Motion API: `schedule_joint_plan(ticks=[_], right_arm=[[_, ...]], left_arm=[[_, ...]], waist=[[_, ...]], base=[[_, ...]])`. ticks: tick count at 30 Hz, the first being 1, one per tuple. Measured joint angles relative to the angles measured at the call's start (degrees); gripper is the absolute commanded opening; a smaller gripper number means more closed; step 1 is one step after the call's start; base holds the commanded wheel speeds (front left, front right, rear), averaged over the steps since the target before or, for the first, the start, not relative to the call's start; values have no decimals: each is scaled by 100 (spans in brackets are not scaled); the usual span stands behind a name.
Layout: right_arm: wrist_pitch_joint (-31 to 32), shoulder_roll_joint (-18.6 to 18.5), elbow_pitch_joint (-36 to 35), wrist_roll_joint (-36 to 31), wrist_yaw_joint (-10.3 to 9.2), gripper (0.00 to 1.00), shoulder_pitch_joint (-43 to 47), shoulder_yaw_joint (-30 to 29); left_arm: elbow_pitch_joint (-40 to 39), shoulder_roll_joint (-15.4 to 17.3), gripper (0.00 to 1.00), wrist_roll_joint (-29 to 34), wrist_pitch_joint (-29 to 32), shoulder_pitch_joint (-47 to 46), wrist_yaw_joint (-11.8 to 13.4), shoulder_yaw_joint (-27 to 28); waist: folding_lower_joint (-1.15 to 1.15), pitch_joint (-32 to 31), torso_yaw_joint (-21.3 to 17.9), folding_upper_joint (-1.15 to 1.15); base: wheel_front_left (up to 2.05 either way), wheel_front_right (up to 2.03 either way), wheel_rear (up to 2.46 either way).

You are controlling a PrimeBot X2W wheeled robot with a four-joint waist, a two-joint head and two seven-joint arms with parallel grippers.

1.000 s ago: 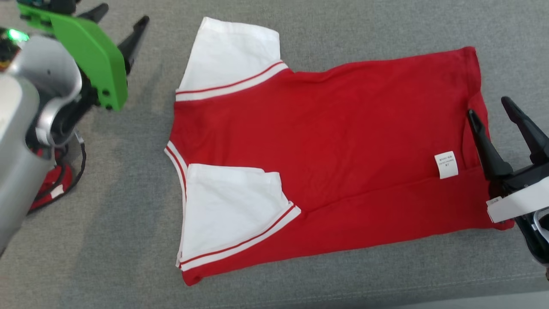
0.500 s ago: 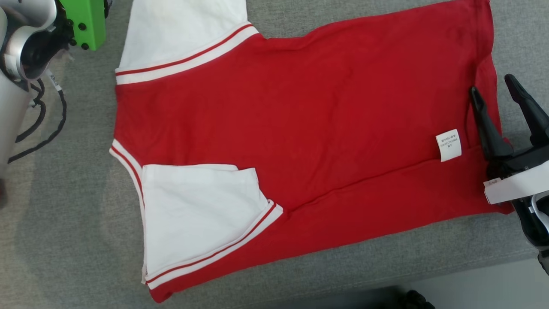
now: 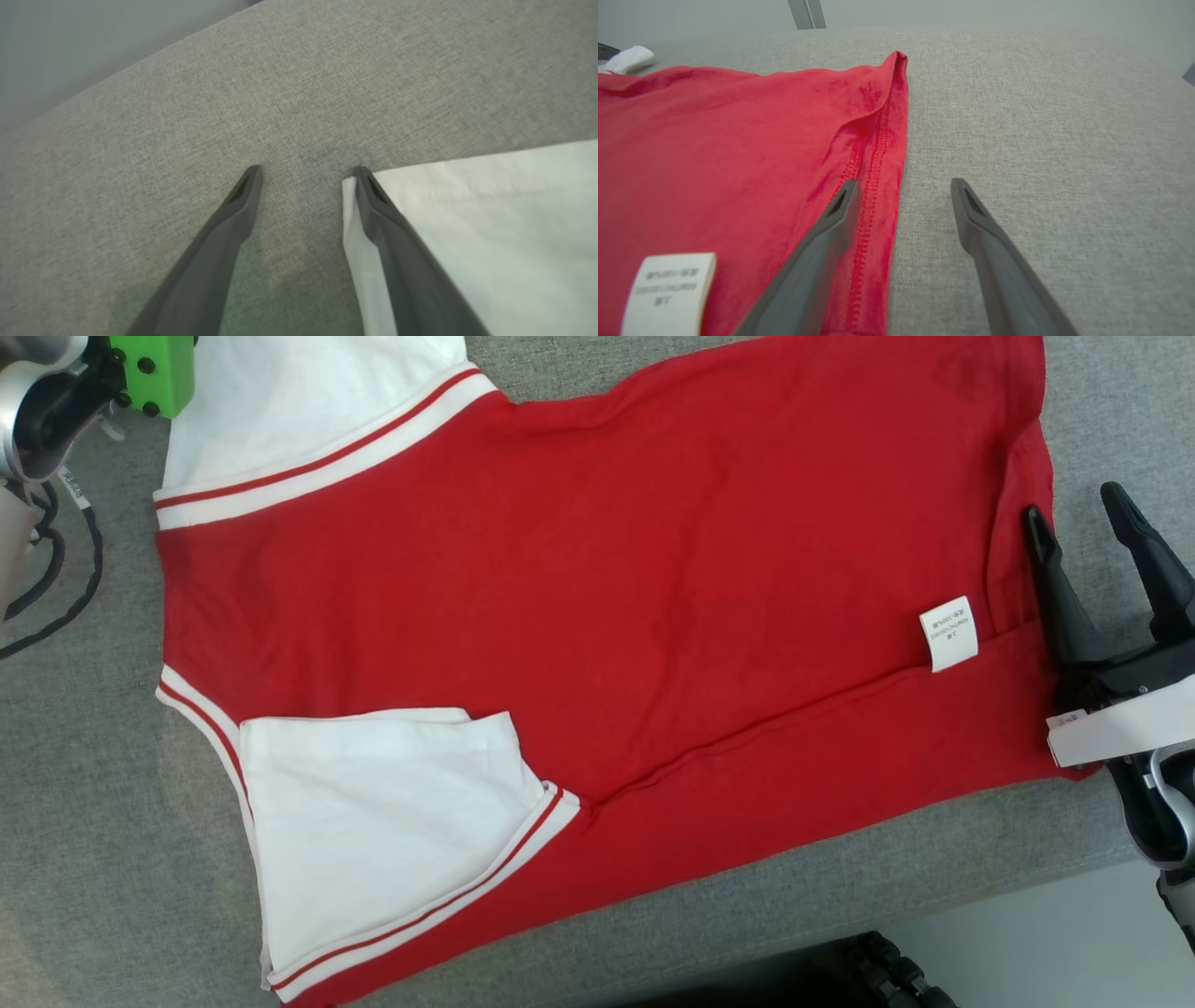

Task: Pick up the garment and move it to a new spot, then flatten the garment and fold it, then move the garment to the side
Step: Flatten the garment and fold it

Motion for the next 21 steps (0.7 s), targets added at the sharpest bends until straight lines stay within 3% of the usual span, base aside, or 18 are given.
schedule_joint_plan(ticks=[2,6,9,11,13,15,16,21], right_arm=[[0,16,1,-1,0,100,0,-24],[0,18,4,-2,0,100,1,-82],[0,15,4,-16,0,100,9,-126],[0,15,5,-22,-1,100,11,-141],[0,15,5,-33,0,100,13,-156],[0,11,2,-34,0,100,14,-162],[0,11,-1,-34,0,100,14,-160],[0,-7,-14,-34,0,100,3,-75]], left_arm=[[-9,-9,100,0,44,-34,-11,-44],[-104,-2,78,8,181,-64,-56,-162],[-225,32,84,-19,327,-54,-79,-232],[-298,64,71,-53,390,-33,-88,-257],[-385,85,47,-77,458,-5,-89,-271],[-503,96,13,-107,471,40,-97,-276],[-555,107,0,-100,433,55,-99,-282],[-621,132,0,-82,147,127,-96,-253]], waist=[[0,14,-5,0],[0,3,10,0],[0,-21,29,0],[0,-32,43,0],[0,-42,58,0],[0,-52,78,0],[0,-54,86,0],[0,-79,122,0]], base=[[0,0,0],[0,0,0],[0,0,0],[0,0,0],[0,0,0],[0,0,0],[0,0,0],[0,0,0]])
